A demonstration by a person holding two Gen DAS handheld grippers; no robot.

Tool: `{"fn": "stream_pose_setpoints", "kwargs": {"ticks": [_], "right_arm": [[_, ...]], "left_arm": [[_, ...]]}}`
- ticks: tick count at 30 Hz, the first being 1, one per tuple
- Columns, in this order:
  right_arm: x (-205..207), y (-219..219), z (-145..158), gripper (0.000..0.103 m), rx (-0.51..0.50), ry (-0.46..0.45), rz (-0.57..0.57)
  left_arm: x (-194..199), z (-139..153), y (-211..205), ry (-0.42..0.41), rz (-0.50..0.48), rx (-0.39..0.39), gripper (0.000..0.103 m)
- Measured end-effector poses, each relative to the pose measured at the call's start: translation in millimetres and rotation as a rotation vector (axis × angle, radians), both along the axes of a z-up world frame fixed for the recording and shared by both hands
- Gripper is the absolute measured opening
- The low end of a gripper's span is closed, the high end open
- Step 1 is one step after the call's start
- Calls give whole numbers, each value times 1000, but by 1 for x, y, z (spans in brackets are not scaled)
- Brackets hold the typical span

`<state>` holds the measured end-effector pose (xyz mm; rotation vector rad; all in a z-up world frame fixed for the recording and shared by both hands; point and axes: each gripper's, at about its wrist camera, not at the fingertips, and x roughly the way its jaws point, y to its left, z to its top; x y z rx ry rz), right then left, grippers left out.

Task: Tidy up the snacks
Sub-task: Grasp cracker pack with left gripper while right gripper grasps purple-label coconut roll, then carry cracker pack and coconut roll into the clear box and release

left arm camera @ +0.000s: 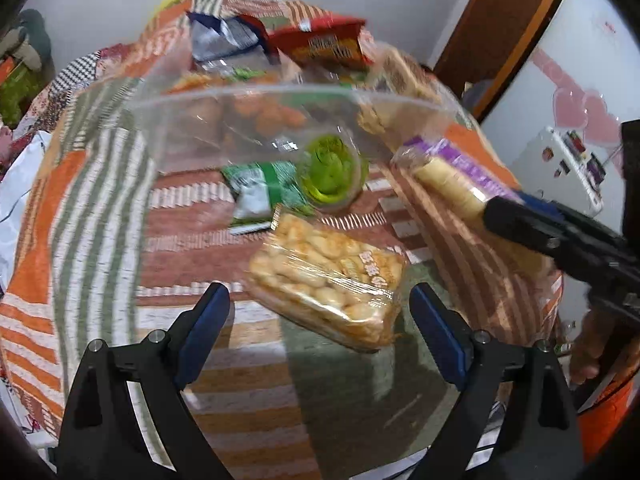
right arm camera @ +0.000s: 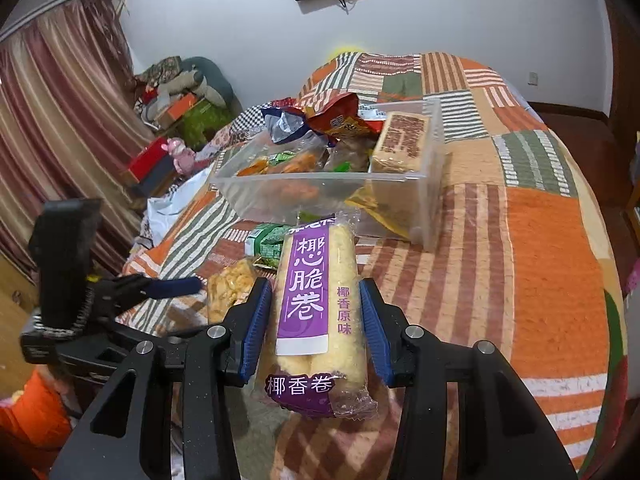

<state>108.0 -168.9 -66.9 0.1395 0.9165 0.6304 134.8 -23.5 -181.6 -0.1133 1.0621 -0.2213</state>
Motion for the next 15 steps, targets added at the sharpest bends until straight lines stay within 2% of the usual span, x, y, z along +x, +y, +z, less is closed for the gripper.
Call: {"fn": "stream_pose_setpoints", "kwargs": {"ticks": [4, 7, 11, 15], "right_arm": [[-2, -6, -2, 41, 13, 7, -6], [-3, -6, -2, 41, 19, 7, -9], [-3, -9, -1, 41, 28, 4, -15], [-5, -8, 4, 41, 27, -8, -13]], "left_arm": [[12, -14, -7, 37, 24, 17, 92], [15, -14, -12, 15, 30, 15, 92], [14, -11, -17, -31, 20, 19, 83], [8, -6, -14, -50, 12, 17, 81]]}}
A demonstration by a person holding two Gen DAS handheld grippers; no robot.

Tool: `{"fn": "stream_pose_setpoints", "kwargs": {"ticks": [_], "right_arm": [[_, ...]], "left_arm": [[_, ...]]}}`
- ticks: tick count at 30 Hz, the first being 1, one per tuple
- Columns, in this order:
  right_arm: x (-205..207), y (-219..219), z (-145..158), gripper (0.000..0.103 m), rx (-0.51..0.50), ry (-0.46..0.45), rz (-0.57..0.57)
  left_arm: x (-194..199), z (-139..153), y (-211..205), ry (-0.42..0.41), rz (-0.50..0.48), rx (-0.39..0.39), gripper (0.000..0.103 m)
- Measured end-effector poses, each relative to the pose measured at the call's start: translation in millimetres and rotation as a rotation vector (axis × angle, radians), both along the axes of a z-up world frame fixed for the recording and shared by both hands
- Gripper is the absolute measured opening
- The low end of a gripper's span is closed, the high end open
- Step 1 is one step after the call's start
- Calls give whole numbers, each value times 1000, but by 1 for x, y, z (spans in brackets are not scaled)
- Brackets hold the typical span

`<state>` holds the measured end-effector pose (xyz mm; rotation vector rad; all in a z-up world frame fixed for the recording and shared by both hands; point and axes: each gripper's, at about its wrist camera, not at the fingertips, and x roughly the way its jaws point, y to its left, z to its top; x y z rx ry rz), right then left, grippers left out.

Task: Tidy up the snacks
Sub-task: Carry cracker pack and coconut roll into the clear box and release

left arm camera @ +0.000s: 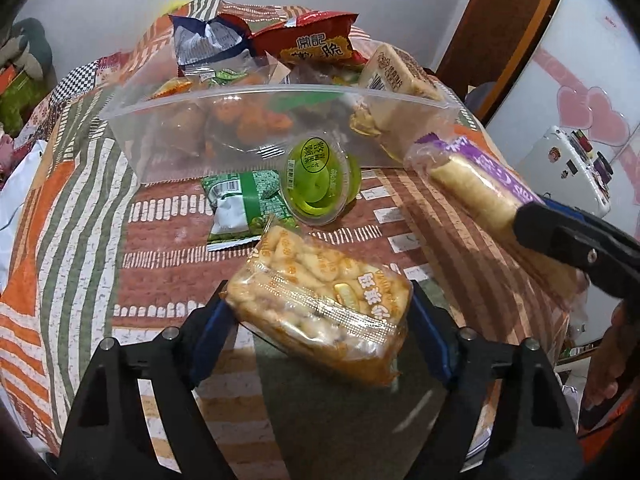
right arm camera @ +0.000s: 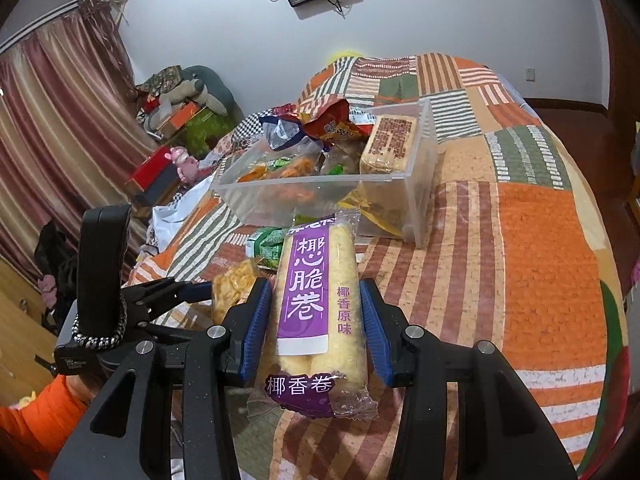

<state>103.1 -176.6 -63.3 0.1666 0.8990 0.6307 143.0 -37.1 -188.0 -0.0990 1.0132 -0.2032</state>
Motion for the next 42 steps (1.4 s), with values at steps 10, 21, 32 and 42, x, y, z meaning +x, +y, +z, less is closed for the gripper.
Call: {"fn": "stream_pose_setpoints", "kwargs": {"ticks": [10, 21, 32, 42], "right_arm": [[8, 4, 17, 41, 29, -41, -14], [26, 20, 29, 41, 37, -77, 6], [52, 42, 31, 41, 29, -99, 29], [76, 66, 19, 41, 22, -77, 57]], "left_arm": [[-15, 36, 24, -88, 50, -39, 81], [7, 66, 48, -187, 101, -24, 81], [37, 78, 75, -242, 150, -30, 81], [69, 72, 87, -251, 164, -33, 81]]}}
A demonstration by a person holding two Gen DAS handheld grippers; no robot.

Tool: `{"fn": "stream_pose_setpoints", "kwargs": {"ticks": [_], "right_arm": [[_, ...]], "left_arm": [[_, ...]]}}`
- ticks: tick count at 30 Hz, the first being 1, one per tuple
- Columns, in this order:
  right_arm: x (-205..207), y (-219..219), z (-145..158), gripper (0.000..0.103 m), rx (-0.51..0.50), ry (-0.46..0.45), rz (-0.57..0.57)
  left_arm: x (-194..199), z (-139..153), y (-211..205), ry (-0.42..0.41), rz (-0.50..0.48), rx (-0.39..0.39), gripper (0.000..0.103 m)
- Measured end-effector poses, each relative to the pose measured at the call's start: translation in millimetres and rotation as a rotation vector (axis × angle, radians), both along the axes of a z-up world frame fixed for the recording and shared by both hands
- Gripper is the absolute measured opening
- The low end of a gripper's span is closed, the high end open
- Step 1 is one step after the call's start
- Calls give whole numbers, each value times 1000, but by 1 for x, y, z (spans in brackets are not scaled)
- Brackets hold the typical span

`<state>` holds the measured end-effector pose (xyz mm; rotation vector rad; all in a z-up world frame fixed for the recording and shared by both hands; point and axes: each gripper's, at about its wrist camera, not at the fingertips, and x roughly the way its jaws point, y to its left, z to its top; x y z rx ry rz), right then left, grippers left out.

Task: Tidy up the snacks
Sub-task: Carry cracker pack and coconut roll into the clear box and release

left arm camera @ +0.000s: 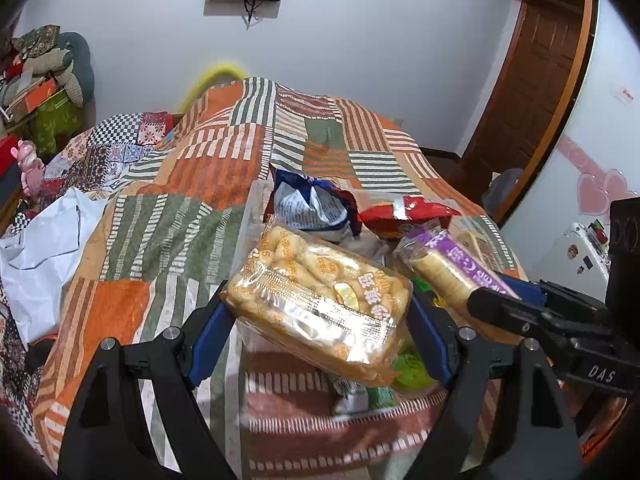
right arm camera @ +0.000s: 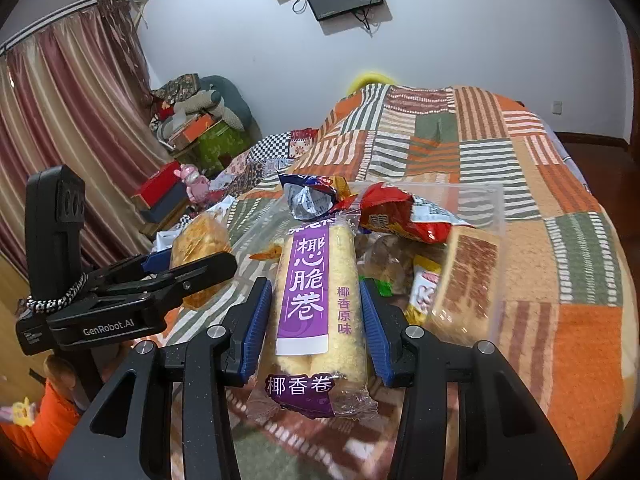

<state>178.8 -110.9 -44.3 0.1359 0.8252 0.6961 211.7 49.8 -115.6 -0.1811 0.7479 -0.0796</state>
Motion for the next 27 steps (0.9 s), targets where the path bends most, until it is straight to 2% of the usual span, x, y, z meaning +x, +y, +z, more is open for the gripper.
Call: {"fn": "stream_pose_setpoints", "kwargs": {"ticks": [14, 18, 27], "right_arm": [[31, 23, -15, 41, -38, 24, 7], [32, 24, -16, 41, -59, 7, 3], [34, 30, -15, 41, -135, -51, -23]], "left_arm": [[42, -21, 8, 36, 19, 26, 81], [48, -25, 6, 44, 12, 29, 81], [54, -28, 0, 50, 12, 92, 84]]}}
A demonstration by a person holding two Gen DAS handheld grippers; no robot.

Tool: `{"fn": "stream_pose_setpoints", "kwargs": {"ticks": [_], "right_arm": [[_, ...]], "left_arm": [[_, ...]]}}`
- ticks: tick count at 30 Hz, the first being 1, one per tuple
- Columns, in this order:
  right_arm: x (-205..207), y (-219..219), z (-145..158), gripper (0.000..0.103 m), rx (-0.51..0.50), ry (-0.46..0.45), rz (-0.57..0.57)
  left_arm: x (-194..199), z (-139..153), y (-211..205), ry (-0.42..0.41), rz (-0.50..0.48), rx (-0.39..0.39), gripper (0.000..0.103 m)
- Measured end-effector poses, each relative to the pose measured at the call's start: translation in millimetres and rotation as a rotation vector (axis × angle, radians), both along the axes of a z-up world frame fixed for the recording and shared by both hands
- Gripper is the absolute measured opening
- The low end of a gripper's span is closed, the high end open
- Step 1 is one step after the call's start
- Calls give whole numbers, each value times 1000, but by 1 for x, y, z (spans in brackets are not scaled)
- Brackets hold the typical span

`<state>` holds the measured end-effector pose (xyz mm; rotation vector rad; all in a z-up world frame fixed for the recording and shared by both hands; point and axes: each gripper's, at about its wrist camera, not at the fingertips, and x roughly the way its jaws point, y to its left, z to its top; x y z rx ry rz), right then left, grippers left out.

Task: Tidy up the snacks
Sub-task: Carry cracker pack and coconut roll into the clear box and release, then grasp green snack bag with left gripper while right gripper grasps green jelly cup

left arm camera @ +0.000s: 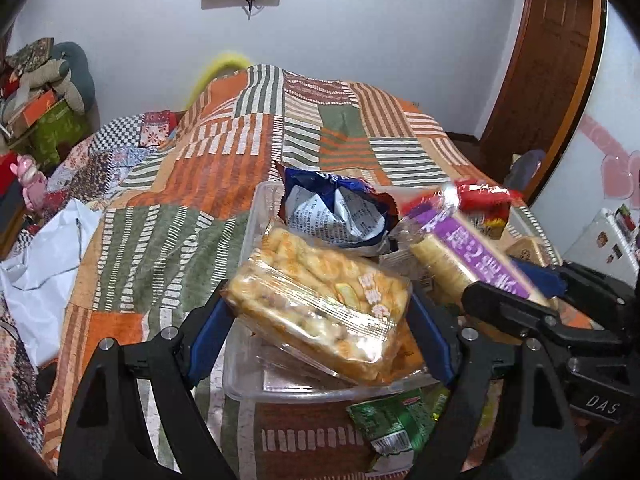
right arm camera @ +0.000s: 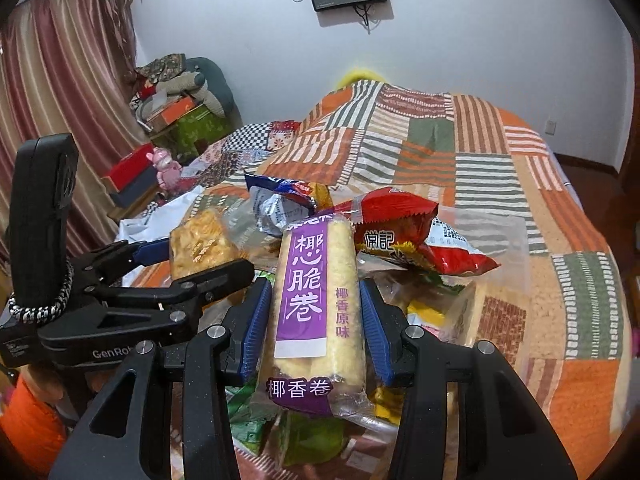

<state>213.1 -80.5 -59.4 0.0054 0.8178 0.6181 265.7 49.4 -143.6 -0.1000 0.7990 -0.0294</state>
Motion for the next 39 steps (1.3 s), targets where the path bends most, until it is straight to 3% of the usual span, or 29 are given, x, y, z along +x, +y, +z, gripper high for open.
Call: {"fn": "stream_pose_setpoints", "kwargs": {"ticks": [4, 12, 15, 26, 33, 39], "right_arm": [[1, -5, 0, 42, -13, 1, -29], [-11, -14, 10, 52, -3, -5, -24], [-17, -16, 16, 60, 6, -15, -15], [-46, -28, 33, 66, 33, -52, 2], [-63, -30, 17, 67, 18, -12, 35], [-62, -29, -14, 67, 4, 86, 41]], "left_arm": [[0, 1, -2, 11, -9, -14, 89], [-15, 13, -4, 1, -16, -31, 89], [-25, 23, -5, -26, -10, -20, 89], [-68, 38, -2, -48, -3, -16, 90], [-85, 24, -5, -3, -16, -18, 90], [-88, -1, -8, 73, -29, -48, 90]]}}
